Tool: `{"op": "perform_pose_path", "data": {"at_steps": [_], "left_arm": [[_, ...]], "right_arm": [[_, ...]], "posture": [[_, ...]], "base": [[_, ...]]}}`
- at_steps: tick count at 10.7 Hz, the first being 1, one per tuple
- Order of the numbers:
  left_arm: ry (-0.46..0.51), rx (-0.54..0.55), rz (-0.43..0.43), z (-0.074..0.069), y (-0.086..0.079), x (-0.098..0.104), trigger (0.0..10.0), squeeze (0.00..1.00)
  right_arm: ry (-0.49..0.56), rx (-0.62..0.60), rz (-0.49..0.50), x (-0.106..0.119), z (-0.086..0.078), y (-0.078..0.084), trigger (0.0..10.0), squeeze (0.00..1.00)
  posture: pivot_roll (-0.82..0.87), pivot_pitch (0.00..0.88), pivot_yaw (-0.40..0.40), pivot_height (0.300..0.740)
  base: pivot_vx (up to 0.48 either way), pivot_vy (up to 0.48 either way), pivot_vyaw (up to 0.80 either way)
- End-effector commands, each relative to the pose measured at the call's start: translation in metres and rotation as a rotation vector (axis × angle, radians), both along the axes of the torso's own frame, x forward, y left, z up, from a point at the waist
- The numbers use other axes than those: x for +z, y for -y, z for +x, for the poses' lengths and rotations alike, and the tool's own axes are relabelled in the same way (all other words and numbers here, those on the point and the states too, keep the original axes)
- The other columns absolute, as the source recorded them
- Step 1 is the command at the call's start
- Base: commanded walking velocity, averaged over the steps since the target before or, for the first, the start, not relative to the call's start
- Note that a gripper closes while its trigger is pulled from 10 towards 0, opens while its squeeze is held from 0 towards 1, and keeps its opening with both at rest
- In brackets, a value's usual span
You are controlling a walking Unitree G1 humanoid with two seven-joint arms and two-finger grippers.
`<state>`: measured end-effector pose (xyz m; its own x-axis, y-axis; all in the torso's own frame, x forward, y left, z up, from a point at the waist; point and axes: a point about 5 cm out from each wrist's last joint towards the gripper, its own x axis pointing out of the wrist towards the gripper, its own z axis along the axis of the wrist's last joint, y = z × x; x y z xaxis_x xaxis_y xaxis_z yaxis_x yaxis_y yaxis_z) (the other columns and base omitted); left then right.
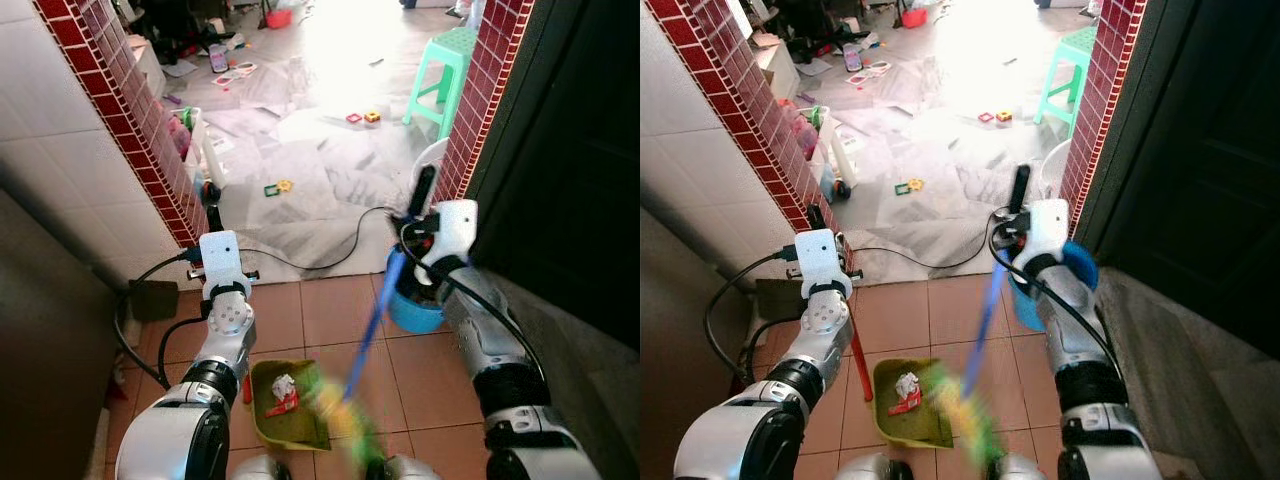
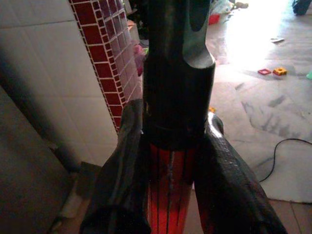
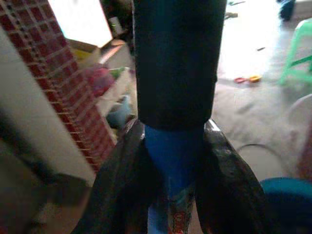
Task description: Sweep floor
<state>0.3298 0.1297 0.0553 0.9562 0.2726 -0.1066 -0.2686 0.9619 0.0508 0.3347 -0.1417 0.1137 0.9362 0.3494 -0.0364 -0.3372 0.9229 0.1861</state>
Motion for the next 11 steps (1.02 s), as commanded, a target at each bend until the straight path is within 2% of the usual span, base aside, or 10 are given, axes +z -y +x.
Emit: {"op": "perform_pose_path", "data": {"at_steps": [1,3,4,6,7,9,11], "left_arm": [[-0.036,-0.024,-0.017,-0.001,0.002,-0.005,10.0,0.00],[-0.059,-0.014,-0.066,0.000,0.001,-0.007,10.0,0.00],[-0.094,-0.014,-0.121,0.000,0.001,-0.009,10.0,0.00],[-0.085,-0.135,-0.346,0.002,0.014,-0.010,10.0,0.00],[-0.097,-0.183,-0.422,0.002,0.020,-0.011,10.0,0.00],[-0.109,-0.249,-0.450,0.001,0.025,-0.013,10.0,0.00],[-0.121,-0.245,-0.429,0.000,0.023,-0.014,10.0,0.00]], "right_arm": [[0.023,0.030,0.110,0.016,0.003,-0.010,10.0,0.00],[0.029,0.031,0.141,0.025,0.006,-0.012,10.0,0.00],[0.032,0.032,0.140,0.028,0.006,-0.012,10.0,0.00],[0.039,0.022,0.139,0.034,0.007,-0.011,10.0,0.00],[0.053,0.023,0.135,0.039,0.009,-0.011,10.0,0.00],[0.094,0.028,0.097,0.052,0.012,-0.006,10.0,0.00],[0.112,0.039,0.084,0.057,0.012,-0.005,10.0,0.00]], "posture": [[-0.20,0.000,0.087,0.740],[-0.20,0.000,0.090,0.740],[-0.20,0.000,0.090,0.740],[-0.20,0.000,0.095,0.740],[-0.20,0.000,0.096,0.740],[-0.21,0.000,0.100,0.740],[-0.21,0.000,0.102,0.740]], "base": [[0.000,0.000,0.00],[0.000,0.000,0.00],[0.000,0.000,0.00],[0.000,0.000,0.00],[0.000,0.000,0.00],[0.000,0.000,0.00],[0.000,0.000,0.00]]}}
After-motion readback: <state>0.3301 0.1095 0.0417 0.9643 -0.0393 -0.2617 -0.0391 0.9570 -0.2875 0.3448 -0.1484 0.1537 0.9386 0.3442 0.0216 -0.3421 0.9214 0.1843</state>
